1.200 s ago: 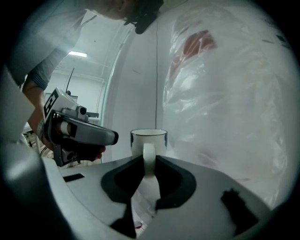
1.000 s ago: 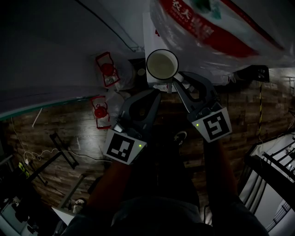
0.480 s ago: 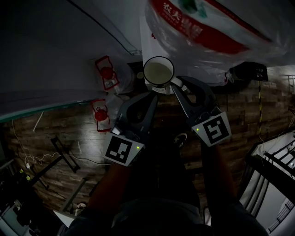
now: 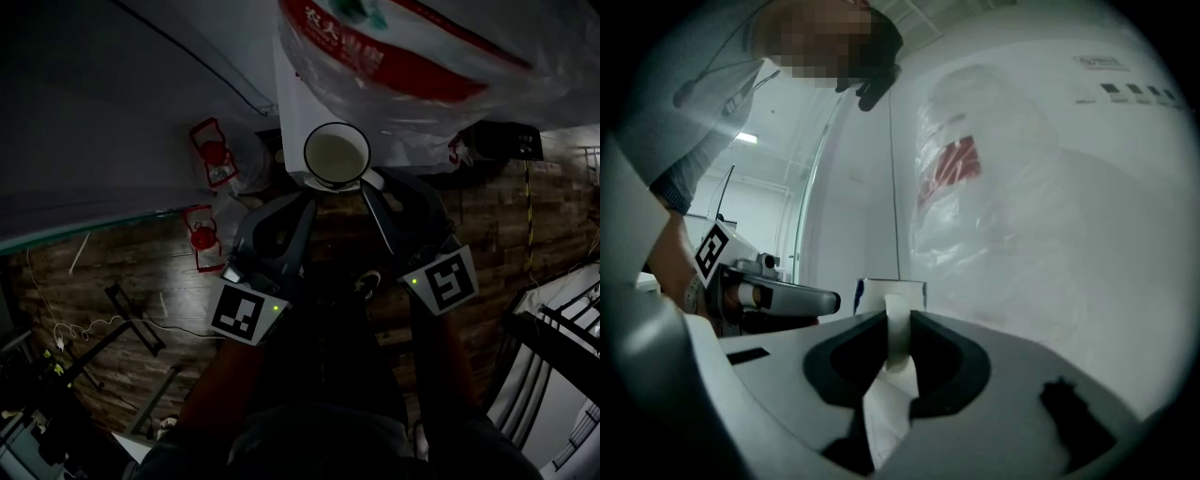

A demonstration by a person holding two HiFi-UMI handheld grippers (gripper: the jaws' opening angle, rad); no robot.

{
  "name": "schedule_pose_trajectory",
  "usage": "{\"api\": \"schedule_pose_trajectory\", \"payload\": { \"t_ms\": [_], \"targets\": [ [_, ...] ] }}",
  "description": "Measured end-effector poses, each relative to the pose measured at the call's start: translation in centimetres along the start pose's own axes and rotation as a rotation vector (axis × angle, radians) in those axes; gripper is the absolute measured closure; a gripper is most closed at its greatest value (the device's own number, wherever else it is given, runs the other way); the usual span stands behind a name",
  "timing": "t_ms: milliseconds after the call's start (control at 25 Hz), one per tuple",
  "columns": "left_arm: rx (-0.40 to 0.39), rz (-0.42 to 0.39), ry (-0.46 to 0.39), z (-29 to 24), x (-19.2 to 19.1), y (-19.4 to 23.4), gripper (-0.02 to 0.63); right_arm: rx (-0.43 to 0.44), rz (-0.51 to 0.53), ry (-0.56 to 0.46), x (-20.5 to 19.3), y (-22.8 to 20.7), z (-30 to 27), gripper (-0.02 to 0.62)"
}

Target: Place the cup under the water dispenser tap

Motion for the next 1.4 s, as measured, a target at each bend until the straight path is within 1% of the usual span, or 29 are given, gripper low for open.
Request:
{"api": "schedule_pose_trajectory", "payload": {
  "t_ms": [240, 480, 760, 920, 1040, 1240, 1400],
  "targets": [
    [-0.017, -0.010, -0.002, -0.3, 0.0, -1.0, 0.598, -0.004, 0.002, -0.025, 0.5, 0.2, 2.1, 0.528],
    [-0.038, -0.016, 0.002, -1.3, -0.3, -2.8, 0.598, -0.034, -0.011, -0.043, 0.1, -0.2, 5.6, 0.528],
    [-0.071, -0.006, 0.012, -3.0, -2.4, -5.6, 0.598, -0.077, -0.044, -0.046, -2.1, -1.2, 10.0, 0.528],
    [-0.092, -0.003, 0.017, -4.1, -4.6, -6.8, 0.598, -0.098, -0.066, -0.062, -4.4, -1.6, 11.9, 0.528],
    [-0.100, -0.002, 0.014, -4.9, -6.6, -7.4, 0.597, -0.102, -0.085, -0.079, -6.9, -1.6, 13.1, 0.528],
    [-0.096, -0.021, 0.002, -5.5, -11.1, -8.1, 0.598, -0.095, -0.097, -0.096, -12.1, -1.5, 14.5, 0.528],
    [-0.076, -0.013, -0.005, -6.2, -15.2, -8.0, 0.597, -0.091, -0.106, -0.098, -16.9, -1.9, 14.6, 0.528]
  ]
}}
Point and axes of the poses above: the fingertips, and each gripper's own axes: z backward along the fingers, y to its left, x out of its top, the point moved 9 cm from there along z, backward along the fingers, and after that the axes turned 4 degrees about -z, right-handed, at the moved point
